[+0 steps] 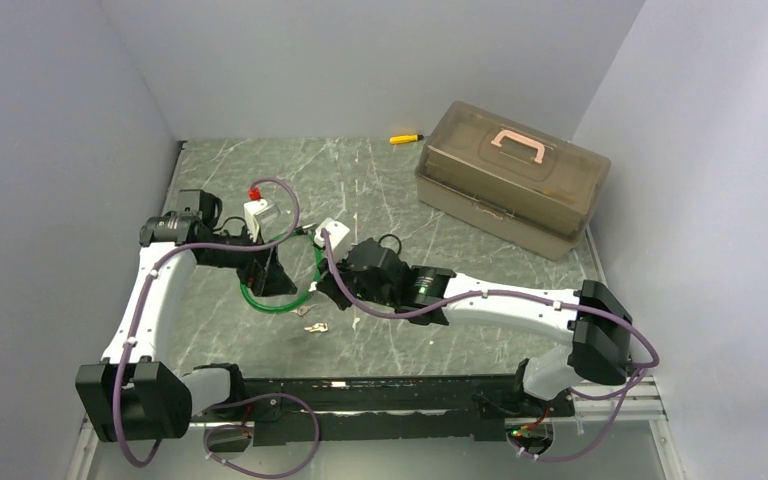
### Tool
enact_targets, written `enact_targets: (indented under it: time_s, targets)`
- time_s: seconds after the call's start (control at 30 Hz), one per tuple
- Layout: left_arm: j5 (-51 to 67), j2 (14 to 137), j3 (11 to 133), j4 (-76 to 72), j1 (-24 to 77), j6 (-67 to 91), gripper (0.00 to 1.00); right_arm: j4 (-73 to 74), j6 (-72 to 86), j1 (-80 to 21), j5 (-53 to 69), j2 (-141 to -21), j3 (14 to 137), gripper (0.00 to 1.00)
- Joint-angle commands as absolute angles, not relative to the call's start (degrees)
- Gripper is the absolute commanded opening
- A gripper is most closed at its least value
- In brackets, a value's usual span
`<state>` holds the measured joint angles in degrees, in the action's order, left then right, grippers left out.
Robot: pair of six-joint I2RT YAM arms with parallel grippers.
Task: Unlock with the key
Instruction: Pick up the key from the center of the board.
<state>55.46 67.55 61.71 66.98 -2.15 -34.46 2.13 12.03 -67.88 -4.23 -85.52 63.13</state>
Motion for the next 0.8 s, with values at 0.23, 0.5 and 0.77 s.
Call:
enact_targets:
  time_s: [0.23, 0.5, 0.77]
  targets:
    - [54.2, 65.0, 65.7, 73.7, -3.8, -41.5, 0.99, 1.3, 10.3, -68.4, -5.0, -81.8, 67.6, 0.00]
    - [47.0, 58.8, 63.0, 71.3, -4.2, -38.8, 0.99, 1.3, 9.9, -68.5, -5.3, -79.7, 67.3, 0.00]
    - [37.9, 53.4, 63.9, 69.1, -5.2, -35.3, 0.99, 2.1, 9.2, -68.6, -5.7, -77.0, 66.2, 0.00]
